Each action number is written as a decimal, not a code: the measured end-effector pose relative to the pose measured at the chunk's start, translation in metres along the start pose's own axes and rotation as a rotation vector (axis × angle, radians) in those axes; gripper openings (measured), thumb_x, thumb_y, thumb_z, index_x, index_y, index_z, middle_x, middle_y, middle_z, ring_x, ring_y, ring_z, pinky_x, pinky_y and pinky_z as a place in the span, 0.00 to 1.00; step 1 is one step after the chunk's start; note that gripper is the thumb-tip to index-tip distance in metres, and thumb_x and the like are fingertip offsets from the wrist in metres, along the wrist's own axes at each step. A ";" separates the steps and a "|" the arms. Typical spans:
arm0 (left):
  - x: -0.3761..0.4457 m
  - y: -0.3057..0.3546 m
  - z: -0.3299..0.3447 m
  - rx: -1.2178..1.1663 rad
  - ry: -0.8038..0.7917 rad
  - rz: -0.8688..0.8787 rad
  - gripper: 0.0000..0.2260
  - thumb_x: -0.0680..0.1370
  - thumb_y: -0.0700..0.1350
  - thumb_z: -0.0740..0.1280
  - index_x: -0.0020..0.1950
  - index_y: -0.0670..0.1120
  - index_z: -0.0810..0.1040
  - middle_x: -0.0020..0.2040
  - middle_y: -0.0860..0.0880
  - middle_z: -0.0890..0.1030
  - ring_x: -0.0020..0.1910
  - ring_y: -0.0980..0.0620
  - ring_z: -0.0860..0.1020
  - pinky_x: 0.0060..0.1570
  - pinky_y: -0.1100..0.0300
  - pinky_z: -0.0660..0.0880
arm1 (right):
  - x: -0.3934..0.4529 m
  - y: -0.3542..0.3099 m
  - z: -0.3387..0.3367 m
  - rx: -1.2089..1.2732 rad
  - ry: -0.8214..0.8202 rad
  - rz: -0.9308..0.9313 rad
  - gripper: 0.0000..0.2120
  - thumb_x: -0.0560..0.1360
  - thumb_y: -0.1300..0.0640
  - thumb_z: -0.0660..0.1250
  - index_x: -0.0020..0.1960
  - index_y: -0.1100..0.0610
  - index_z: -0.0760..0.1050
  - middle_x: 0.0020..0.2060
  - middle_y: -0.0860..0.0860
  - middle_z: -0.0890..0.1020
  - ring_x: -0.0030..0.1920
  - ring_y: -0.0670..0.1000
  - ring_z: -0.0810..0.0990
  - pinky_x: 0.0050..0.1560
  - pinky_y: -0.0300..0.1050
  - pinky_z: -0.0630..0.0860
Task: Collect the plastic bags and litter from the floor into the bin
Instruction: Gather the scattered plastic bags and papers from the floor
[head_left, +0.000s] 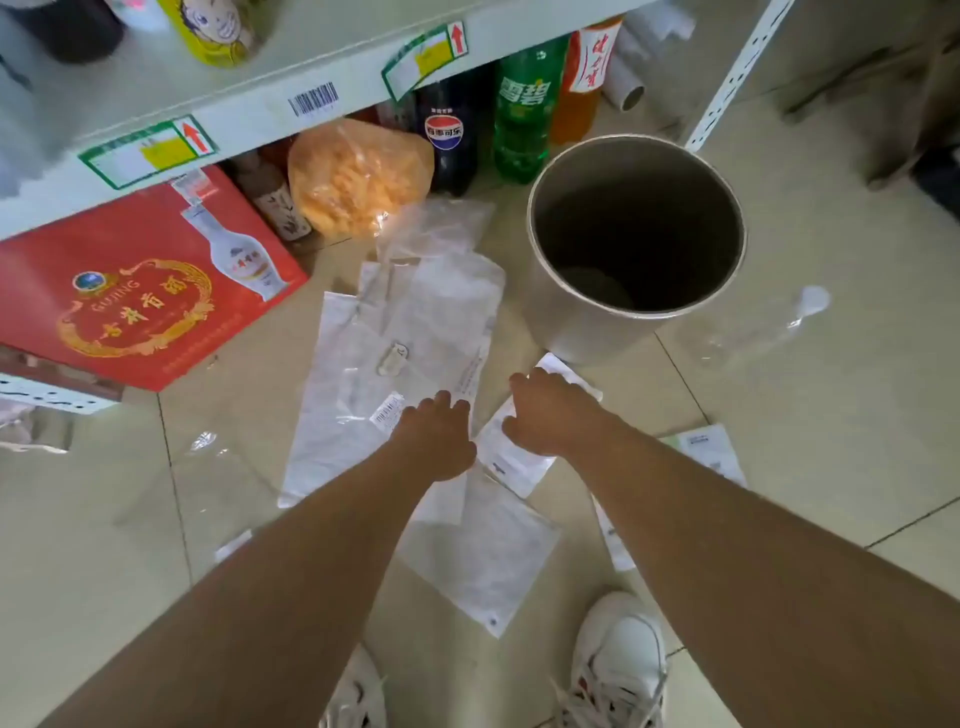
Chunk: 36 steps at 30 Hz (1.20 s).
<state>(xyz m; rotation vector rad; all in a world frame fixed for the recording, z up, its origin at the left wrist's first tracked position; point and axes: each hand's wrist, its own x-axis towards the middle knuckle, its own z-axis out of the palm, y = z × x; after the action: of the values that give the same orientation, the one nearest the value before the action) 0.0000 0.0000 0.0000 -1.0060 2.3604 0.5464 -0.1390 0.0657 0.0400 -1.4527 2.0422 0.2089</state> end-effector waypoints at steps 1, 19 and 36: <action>0.005 0.002 0.005 0.008 -0.004 -0.006 0.20 0.77 0.51 0.61 0.66 0.43 0.69 0.62 0.43 0.71 0.61 0.42 0.72 0.59 0.48 0.69 | 0.004 0.003 0.002 0.002 0.009 0.003 0.18 0.78 0.50 0.61 0.64 0.58 0.69 0.58 0.55 0.75 0.59 0.58 0.77 0.50 0.49 0.72; 0.106 -0.096 0.023 0.270 0.277 0.162 0.07 0.68 0.45 0.75 0.43 0.51 0.80 0.41 0.52 0.81 0.51 0.48 0.81 0.72 0.48 0.55 | 0.059 0.038 0.070 -0.074 -0.092 -0.006 0.18 0.79 0.54 0.57 0.68 0.56 0.67 0.59 0.54 0.74 0.58 0.57 0.76 0.49 0.49 0.70; 0.135 -0.137 0.004 -0.944 0.352 -0.363 0.11 0.70 0.44 0.77 0.47 0.41 0.80 0.47 0.42 0.84 0.38 0.49 0.81 0.35 0.61 0.79 | 0.090 0.032 0.074 -0.062 -0.005 0.057 0.14 0.79 0.54 0.57 0.62 0.57 0.69 0.57 0.53 0.77 0.55 0.55 0.78 0.43 0.47 0.68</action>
<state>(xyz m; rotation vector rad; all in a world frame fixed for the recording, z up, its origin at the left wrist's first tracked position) 0.0231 -0.1590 -0.1056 -2.0170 2.0757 1.4929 -0.1579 0.0402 -0.0766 -1.4304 2.0914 0.3017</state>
